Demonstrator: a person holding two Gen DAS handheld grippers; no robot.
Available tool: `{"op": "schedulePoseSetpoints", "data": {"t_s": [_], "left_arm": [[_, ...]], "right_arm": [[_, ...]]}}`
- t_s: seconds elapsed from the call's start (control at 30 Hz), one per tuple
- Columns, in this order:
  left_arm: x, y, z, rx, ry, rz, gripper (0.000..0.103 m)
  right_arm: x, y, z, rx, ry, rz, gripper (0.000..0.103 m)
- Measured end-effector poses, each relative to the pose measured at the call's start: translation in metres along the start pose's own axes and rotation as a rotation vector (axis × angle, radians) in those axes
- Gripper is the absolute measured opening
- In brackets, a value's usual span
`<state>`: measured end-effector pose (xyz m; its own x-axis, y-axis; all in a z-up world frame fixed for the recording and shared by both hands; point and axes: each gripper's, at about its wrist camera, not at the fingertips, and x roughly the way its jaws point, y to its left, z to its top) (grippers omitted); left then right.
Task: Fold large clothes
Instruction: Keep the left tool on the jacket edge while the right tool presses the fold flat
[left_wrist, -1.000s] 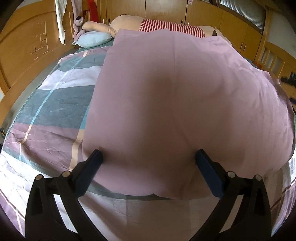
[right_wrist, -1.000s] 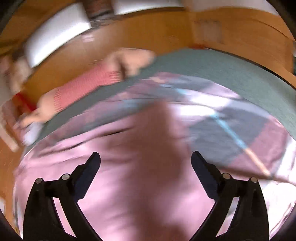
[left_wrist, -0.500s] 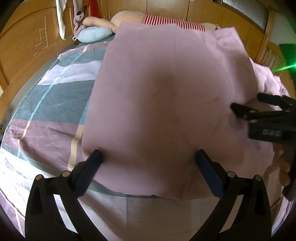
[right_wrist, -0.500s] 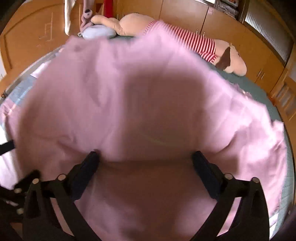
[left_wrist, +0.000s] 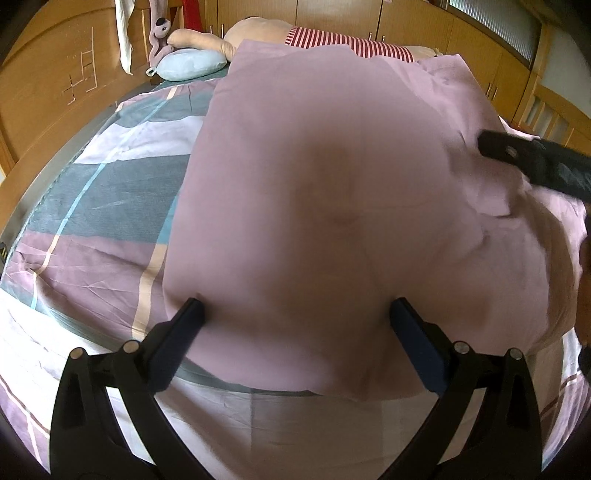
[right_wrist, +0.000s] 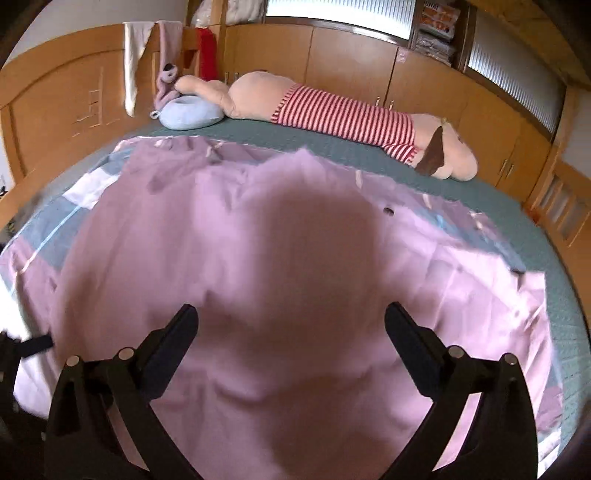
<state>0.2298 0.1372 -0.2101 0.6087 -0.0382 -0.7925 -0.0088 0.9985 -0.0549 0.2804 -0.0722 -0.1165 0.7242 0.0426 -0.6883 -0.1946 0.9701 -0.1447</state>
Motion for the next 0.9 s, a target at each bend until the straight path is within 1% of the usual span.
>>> {"op": "schedulePoseSetpoints", "data": {"t_s": [0.07,0.13,0.23,0.33,0.43,0.5,0.57,0.6,0.63,0.7,0.73,0.8,0.83,0.87,0.9], "left_arm": [[0.0,0.0,0.0,0.002,-0.001,0.001,0.101],[0.0,-0.001,0.0,0.008,-0.007,0.005,0.101],[-0.001,-0.005,0.0,0.023,-0.014,0.018,0.101],[0.0,-0.005,0.0,0.026,-0.012,0.023,0.101],[0.0,-0.006,-0.001,0.019,-0.005,0.019,0.101],[0.001,-0.002,0.0,0.0,0.003,0.003,0.101],[0.001,0.002,0.001,-0.016,0.009,-0.015,0.101],[0.001,0.002,0.001,-0.02,0.01,-0.018,0.101],[0.001,0.002,0.001,-0.021,0.01,-0.019,0.101],[0.001,0.002,0.001,-0.019,0.01,-0.016,0.101],[0.001,0.001,0.001,-0.018,0.009,-0.015,0.101],[0.001,0.001,-0.001,-0.018,0.007,-0.018,0.101],[0.001,0.001,-0.001,-0.017,0.004,-0.02,0.101],[0.0,0.0,-0.001,-0.015,0.002,-0.02,0.101],[0.0,-0.001,-0.001,-0.012,-0.001,-0.018,0.101]], "right_arm": [[0.032,0.001,0.008,0.007,0.093,-0.021,0.102],[0.055,-0.003,0.008,0.039,0.127,0.004,0.102],[0.071,-0.002,0.01,0.054,0.116,0.003,0.102],[0.073,0.0,0.008,0.046,0.122,0.001,0.102],[0.068,-0.002,0.009,0.037,0.12,-0.001,0.102],[0.052,-0.004,0.009,0.046,0.075,0.0,0.102],[0.032,-0.017,0.008,0.103,-0.004,-0.01,0.102],[0.023,-0.03,0.008,0.151,-0.045,-0.014,0.102],[0.019,-0.039,0.007,0.179,-0.063,-0.027,0.102],[0.018,-0.059,0.003,0.219,-0.081,-0.083,0.102],[0.02,-0.071,0.001,0.242,-0.081,-0.108,0.102],[0.035,-0.093,-0.005,0.292,-0.03,-0.132,0.102],[0.044,-0.101,-0.01,0.315,0.0,-0.113,0.102],[0.052,-0.109,-0.016,0.34,0.022,-0.076,0.102],[0.055,-0.111,-0.019,0.353,0.023,-0.06,0.102]]}}
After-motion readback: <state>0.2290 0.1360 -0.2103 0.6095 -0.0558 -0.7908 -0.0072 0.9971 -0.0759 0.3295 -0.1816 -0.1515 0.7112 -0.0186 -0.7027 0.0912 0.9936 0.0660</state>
